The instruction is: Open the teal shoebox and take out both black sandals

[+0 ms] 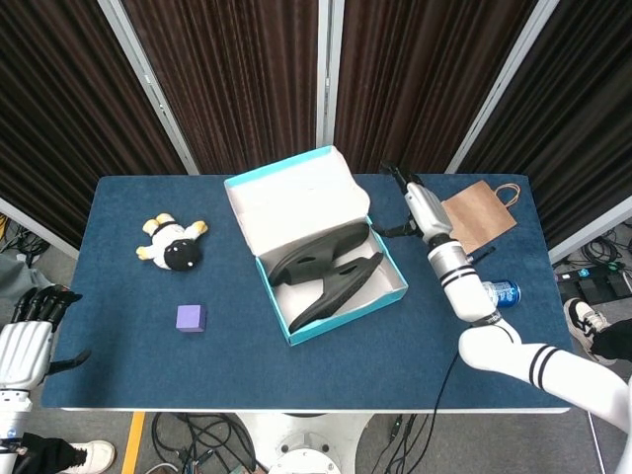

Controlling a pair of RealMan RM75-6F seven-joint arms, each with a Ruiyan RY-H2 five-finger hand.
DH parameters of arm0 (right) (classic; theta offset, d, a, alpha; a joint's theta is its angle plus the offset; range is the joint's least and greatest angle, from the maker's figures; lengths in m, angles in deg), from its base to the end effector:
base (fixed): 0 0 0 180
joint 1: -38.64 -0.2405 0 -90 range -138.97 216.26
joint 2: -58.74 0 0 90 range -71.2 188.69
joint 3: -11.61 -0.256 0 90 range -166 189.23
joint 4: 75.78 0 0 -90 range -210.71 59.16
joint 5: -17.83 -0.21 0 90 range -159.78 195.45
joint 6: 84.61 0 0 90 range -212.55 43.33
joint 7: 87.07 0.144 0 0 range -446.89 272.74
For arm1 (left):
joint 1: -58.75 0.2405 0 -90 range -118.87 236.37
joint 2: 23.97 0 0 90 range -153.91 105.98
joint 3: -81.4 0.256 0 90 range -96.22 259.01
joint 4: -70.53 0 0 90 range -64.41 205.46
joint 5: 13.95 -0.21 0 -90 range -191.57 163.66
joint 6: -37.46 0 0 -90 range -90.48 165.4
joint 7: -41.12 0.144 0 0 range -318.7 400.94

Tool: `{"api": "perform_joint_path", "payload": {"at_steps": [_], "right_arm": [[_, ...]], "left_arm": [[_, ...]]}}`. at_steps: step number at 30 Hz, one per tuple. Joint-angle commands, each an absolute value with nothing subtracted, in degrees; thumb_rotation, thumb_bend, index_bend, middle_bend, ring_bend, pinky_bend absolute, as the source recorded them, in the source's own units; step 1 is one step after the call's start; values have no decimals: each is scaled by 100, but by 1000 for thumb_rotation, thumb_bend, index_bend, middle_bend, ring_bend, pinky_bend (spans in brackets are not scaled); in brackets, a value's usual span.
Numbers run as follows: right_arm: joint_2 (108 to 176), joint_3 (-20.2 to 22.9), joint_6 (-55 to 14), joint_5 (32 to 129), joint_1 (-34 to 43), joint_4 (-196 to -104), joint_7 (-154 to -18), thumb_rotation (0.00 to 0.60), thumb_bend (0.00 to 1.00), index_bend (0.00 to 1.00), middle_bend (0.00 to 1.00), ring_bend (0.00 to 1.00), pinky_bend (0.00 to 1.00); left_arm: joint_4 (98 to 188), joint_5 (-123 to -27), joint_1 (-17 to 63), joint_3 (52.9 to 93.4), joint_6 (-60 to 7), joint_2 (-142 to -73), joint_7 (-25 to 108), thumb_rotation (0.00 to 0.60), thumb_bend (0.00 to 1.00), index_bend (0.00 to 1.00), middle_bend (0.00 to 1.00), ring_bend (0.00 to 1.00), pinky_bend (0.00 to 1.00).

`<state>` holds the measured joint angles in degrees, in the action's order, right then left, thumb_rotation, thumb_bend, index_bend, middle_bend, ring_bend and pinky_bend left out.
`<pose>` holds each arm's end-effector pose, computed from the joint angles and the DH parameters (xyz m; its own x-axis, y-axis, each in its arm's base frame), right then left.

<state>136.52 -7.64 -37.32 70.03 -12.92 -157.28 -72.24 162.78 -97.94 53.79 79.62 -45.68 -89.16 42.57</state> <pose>-0.1172 -0.4309 0.0729 -0.1226 -0.2831 0.9512 -0.9713 -0.1627 -0.1736 -0.3173 0.1773 0.1480 0.4002 0.0561 0.9147 0.9154 0.0221 -0.4019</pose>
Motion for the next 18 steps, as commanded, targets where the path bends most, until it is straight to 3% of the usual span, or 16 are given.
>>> {"api": "perform_joint_path", "payload": {"at_steps": [1, 8, 18], "right_arm": [[13260, -189, -3791, 7916, -1099, -16123, -7802, 600, 97, 91, 225, 42, 0], [13595, 337, -4021, 8469, -1311, -15865, -8936, 600, 97, 260, 297, 118, 8], [14254, 626, -3809, 8784, -1304, -15385, -9836, 600, 96, 297, 301, 132, 8]], "left_arm": [[16326, -9781, 5366, 7952, -4552, -8910, 4285, 600, 0, 191, 166, 70, 46], [16346, -9766, 5391, 7986, -4540, -8928, 4288, 600, 0, 191, 166, 70, 46], [16135, -9765, 5433, 7999, -4568, -9018, 4130, 600, 0, 191, 166, 70, 46]]}}
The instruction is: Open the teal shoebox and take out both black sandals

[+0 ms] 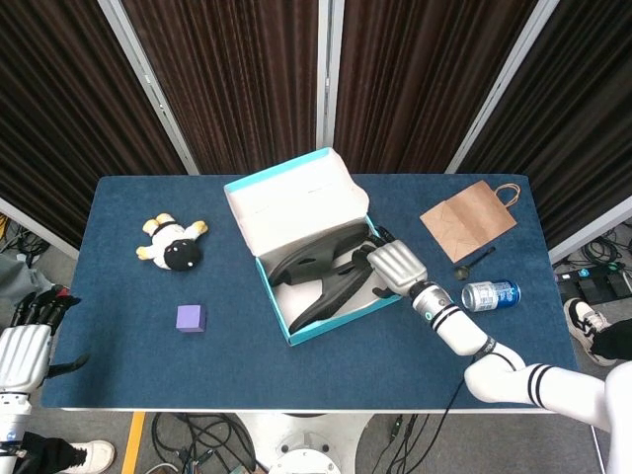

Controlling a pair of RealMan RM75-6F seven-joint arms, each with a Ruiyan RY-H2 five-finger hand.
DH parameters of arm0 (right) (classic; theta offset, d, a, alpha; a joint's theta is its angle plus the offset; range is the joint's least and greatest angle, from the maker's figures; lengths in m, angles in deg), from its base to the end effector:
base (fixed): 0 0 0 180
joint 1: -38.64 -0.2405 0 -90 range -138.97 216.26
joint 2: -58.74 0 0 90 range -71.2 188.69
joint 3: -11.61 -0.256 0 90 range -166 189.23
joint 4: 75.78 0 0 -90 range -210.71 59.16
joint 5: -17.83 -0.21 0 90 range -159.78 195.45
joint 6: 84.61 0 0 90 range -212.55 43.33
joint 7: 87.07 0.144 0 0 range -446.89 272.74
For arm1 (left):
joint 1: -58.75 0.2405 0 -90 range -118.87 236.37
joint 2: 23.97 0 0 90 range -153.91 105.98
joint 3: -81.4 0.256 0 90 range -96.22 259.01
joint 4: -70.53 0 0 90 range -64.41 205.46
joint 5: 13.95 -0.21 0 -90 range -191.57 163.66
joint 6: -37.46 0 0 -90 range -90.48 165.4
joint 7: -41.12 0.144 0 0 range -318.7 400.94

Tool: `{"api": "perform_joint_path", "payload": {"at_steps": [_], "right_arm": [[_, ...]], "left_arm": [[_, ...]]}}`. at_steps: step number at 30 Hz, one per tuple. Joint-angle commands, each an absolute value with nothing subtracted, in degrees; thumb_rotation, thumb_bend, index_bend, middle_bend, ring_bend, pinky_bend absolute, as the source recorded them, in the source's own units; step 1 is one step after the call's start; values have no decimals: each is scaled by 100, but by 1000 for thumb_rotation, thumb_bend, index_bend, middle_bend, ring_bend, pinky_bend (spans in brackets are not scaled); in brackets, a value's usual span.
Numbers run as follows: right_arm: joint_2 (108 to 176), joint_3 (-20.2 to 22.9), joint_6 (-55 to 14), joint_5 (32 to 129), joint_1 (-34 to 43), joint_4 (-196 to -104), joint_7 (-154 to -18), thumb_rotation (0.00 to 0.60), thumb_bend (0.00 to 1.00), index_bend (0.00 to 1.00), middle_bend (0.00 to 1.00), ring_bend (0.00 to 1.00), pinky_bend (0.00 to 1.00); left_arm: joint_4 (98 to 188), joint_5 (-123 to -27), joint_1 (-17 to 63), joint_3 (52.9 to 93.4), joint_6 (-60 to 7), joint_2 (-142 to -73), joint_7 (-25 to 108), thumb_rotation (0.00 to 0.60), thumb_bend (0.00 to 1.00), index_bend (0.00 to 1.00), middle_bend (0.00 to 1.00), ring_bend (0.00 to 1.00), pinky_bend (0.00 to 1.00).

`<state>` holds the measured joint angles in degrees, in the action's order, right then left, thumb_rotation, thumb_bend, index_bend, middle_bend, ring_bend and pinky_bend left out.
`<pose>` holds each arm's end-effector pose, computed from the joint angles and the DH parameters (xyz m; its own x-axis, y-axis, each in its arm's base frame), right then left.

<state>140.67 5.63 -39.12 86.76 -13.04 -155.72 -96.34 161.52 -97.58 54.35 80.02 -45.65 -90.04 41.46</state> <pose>-0.1386 -0.3795 0.0039 0.5748 -0.2819 0.7682 -0.7645 -0.5199 0.3811 -0.3235 0.1728 0.1444 0.3874 0.0664 0.9195 0.9198 0.0395 -0.3904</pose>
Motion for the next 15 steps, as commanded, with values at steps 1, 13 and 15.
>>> {"api": "perform_joint_path", "payload": {"at_steps": [1, 13, 15], "right_arm": [[14315, 630, -3783, 8805, -1304, -15320, -9896, 600, 96, 297, 299, 132, 8], [14772, 476, -3564, 8909, -1319, -14784, -10257, 600, 96, 323, 303, 140, 8], [14811, 437, -3608, 8872, -1332, -14747, -10257, 600, 96, 323, 303, 140, 8]], "left_arm": [[16120, -9772, 5434, 8001, -4571, -9027, 4115, 600, 0, 191, 166, 70, 47], [15939, -9737, 5435, 7997, -4517, -9105, 3977, 600, 0, 192, 166, 70, 47], [15930, -9725, 5423, 7997, -4483, -9113, 3973, 600, 0, 191, 166, 70, 47]]}}
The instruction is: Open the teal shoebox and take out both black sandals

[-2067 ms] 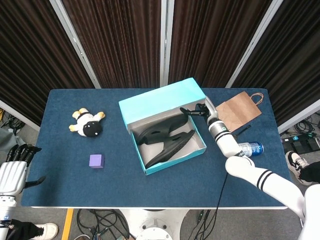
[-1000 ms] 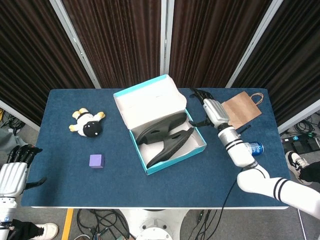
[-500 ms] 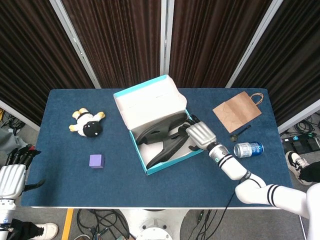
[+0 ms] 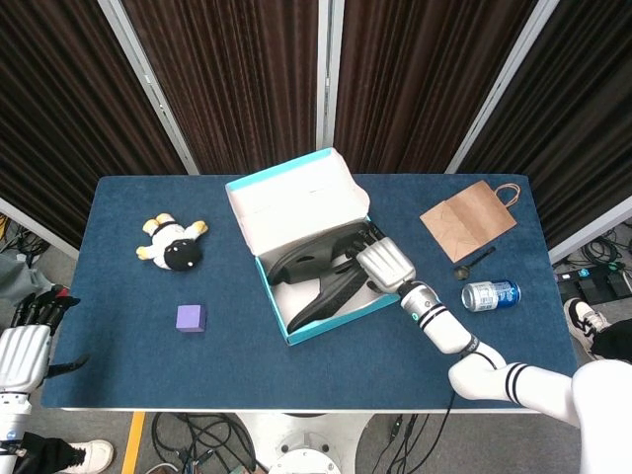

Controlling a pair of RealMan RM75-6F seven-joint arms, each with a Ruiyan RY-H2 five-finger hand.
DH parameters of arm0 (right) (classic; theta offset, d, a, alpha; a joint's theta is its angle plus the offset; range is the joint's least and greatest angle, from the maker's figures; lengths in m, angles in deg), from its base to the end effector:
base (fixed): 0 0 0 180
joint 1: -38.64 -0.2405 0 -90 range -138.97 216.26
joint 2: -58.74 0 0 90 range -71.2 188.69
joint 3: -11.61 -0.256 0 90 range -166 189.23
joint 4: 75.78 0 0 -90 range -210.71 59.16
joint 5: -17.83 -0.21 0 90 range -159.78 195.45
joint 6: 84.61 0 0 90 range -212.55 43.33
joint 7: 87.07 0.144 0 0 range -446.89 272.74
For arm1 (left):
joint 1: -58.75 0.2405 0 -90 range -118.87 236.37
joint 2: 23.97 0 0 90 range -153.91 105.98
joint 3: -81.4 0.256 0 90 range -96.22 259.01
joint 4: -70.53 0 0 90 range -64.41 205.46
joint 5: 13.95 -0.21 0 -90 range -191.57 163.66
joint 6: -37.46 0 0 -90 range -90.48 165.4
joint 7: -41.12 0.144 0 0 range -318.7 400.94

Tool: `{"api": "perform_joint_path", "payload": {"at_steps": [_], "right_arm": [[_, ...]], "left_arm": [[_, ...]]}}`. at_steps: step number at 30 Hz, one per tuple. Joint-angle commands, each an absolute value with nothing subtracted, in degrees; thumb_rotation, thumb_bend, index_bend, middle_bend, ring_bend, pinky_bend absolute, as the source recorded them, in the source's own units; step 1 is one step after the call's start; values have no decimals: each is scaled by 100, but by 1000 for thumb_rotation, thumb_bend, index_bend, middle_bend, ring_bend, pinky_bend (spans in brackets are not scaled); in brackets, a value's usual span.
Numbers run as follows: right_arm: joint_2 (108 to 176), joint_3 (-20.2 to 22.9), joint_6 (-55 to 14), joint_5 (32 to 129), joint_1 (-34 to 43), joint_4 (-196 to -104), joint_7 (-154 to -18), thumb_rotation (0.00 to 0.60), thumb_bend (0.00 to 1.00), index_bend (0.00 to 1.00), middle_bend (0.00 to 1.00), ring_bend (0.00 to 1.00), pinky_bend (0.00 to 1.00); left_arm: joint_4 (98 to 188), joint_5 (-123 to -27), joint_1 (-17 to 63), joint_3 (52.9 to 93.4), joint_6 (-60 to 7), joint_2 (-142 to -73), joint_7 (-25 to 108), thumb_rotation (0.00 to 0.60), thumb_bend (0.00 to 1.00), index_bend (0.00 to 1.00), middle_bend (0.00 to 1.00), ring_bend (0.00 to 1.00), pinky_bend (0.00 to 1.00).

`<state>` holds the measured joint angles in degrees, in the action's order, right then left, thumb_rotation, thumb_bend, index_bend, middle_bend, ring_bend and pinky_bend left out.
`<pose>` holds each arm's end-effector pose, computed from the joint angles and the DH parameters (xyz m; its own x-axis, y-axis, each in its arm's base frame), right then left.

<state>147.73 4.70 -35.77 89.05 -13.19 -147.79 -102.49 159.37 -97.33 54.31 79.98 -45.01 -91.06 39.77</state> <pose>-0.1332 -0.3887 -0.0174 0.6463 -0.1487 0.7484 -0.6854 -0.5442 0.4838 -0.3303 0.1735 0.1412 0.3770 0.0738 0.9233 0.9234 0.0469 -0.3808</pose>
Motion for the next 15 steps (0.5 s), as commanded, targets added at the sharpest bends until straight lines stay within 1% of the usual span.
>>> {"api": "perform_joint_path", "payload": {"at_steps": [1, 6, 9, 11, 14, 15], "right_arm": [[14826, 441, -3649, 8860, -1343, -14738, -10277, 600, 95, 323, 304, 141, 8], [14998, 575, -3862, 8844, -1394, -14552, -10593, 600, 99, 350, 312, 162, 9], [15145, 608, -3819, 8862, -1366, -14431, -10694, 600, 133, 414, 345, 207, 31], [15241, 599, -3722, 8921, -1347, -14347, -10726, 600, 209, 492, 402, 263, 55], [15339, 557, -3569, 9026, -1328, -14255, -10707, 600, 359, 653, 530, 386, 106], [15342, 543, -3542, 9054, -1327, -14258, -10693, 600, 391, 693, 560, 417, 116]], "left_arm": [[15925, -9721, 5419, 7997, -4472, -9117, 3968, 600, 0, 191, 166, 70, 47], [15888, -9718, 5409, 7989, -4456, -9142, 3931, 600, 0, 191, 166, 70, 47], [15893, -9711, 5412, 7989, -4453, -9141, 3924, 600, 0, 192, 166, 70, 47], [15883, -9701, 5417, 7992, -4447, -9139, 3913, 600, 0, 194, 166, 70, 47], [15869, -9697, 5431, 7998, -4457, -9144, 3906, 600, 0, 194, 166, 70, 47], [15860, -9701, 5436, 7997, -4468, -9143, 3895, 600, 0, 194, 166, 70, 47]]}}
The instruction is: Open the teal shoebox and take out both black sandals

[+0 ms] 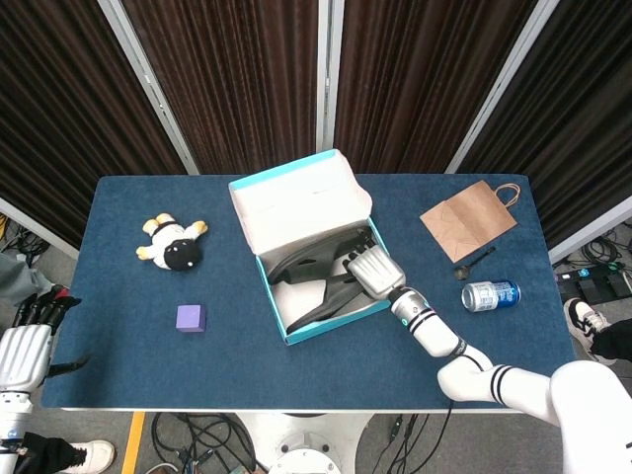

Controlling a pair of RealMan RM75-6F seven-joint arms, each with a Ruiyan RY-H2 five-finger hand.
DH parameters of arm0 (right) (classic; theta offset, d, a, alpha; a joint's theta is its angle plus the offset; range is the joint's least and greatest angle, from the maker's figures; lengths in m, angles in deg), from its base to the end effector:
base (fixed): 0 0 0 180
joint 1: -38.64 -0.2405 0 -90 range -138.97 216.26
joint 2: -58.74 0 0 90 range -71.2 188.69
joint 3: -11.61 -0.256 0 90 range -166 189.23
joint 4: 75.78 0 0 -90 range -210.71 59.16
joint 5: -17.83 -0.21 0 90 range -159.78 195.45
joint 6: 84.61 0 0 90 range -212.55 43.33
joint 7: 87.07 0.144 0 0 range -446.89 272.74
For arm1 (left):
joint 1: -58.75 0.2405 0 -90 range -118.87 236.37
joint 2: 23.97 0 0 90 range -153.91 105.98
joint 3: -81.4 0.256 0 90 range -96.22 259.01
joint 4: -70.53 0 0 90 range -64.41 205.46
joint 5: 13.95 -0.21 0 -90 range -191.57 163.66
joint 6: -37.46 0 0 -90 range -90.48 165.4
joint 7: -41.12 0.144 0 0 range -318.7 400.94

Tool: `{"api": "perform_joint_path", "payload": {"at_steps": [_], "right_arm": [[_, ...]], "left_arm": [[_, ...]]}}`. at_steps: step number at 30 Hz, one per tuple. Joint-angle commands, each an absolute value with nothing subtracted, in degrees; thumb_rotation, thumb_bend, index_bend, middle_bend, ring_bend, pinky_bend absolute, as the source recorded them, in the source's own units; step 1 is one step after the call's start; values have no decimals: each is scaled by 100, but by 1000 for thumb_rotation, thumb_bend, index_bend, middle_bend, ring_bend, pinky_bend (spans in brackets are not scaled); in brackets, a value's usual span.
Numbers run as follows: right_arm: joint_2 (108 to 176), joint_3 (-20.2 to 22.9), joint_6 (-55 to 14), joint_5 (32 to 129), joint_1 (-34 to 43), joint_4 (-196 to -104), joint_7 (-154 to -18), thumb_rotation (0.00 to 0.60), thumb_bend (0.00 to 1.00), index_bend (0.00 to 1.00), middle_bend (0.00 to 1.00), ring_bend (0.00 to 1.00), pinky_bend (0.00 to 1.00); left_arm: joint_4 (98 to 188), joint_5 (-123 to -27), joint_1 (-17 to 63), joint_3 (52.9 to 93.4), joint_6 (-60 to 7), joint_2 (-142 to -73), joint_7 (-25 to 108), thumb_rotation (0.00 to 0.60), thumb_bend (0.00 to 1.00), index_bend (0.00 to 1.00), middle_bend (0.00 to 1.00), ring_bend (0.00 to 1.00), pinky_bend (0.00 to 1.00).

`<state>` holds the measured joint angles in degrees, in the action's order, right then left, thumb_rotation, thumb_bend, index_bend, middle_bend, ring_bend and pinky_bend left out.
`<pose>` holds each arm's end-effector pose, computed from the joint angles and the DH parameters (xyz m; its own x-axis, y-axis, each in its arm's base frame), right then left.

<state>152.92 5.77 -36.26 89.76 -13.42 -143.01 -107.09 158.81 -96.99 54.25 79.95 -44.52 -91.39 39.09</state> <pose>-0.1350 -0.3832 -0.0455 0.7125 -0.1196 0.6914 -0.6189 -0.5715 0.5389 -0.3328 0.1739 0.1396 0.3684 0.0803 0.9262 0.9263 0.0533 -0.3731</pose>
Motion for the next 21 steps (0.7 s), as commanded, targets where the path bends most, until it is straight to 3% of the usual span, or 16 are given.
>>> {"api": "perform_joint_path", "payload": {"at_steps": [1, 6, 21], "right_arm": [[15331, 526, -3511, 9085, -1327, -14277, -10678, 600, 404, 708, 571, 428, 119], [15119, 381, -3289, 9222, -1304, -14606, -10592, 600, 451, 791, 619, 480, 123], [14094, -191, -2335, 9431, -936, -15862, -9992, 600, 467, 874, 668, 531, 155]], "left_arm": [[15854, -9701, 5442, 7997, -4477, -9141, 3885, 600, 0, 194, 166, 70, 47], [15840, -9691, 5458, 7983, -4505, -9132, 3875, 600, 0, 194, 166, 70, 47], [15861, -9699, 5425, 7948, -4496, -9112, 3920, 600, 0, 194, 166, 70, 47]]}}
